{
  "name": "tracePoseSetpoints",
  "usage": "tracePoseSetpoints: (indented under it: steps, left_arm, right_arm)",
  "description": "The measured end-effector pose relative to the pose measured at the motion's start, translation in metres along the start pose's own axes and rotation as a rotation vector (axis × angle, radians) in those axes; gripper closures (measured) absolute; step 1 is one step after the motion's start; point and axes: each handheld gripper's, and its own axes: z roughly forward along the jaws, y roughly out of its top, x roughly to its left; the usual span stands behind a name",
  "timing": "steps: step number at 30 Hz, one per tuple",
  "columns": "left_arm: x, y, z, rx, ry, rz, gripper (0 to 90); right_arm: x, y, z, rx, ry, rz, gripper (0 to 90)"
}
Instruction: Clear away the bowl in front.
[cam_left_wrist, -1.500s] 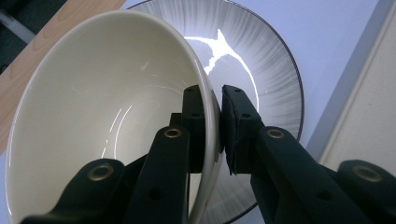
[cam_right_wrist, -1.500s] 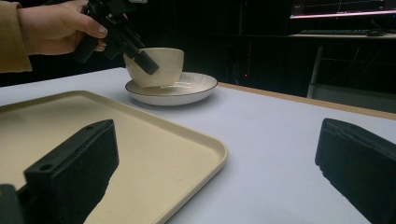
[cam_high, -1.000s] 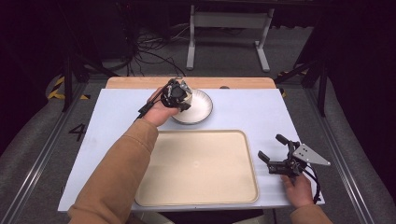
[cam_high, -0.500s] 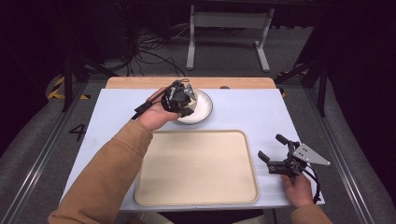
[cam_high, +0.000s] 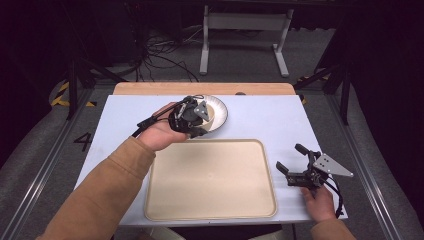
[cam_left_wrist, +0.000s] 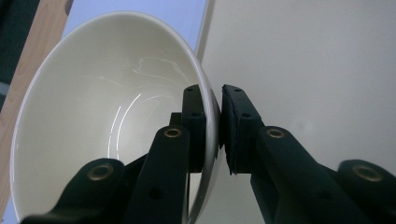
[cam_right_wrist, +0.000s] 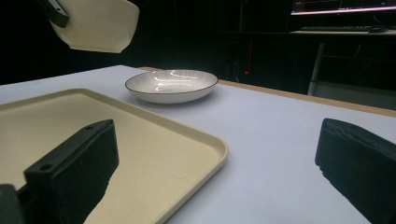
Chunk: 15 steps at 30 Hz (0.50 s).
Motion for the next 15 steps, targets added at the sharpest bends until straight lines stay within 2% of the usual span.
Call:
tracePoseSetpoints:
  steps: [5, 7, 8, 10, 15]
  left_arm:
    - [-0.014, 0.002, -0.004, 0.001, -0.028, 0.042, 80.7]
    - [-0.016, 0.002, -0.004, -0.005, -0.032, 0.035, 80.6]
    - [-0.02, 0.003, -0.005, 0.002, -0.046, 0.051, 80.6]
    - [-0.023, 0.004, -0.005, 0.004, -0.051, 0.06, 80.3]
    - [-0.039, 0.008, -0.001, 0.057, -0.085, 0.105, 80.4]
  right_arm:
    - [0.0, 0.0, 0.0, 0.001, 0.001, 0.0, 0.0]
    - [0.0, 0.0, 0.0, 0.001, 0.001, 0.0, 0.0]
    - [0.0, 0.0, 0.0, 0.001, 0.001, 0.0, 0.0]
    - [0.0, 0.0, 0.0, 0.001, 0.001, 0.0, 0.0]
    - [0.0, 0.0, 0.0, 0.001, 0.0, -0.001, 0.0]
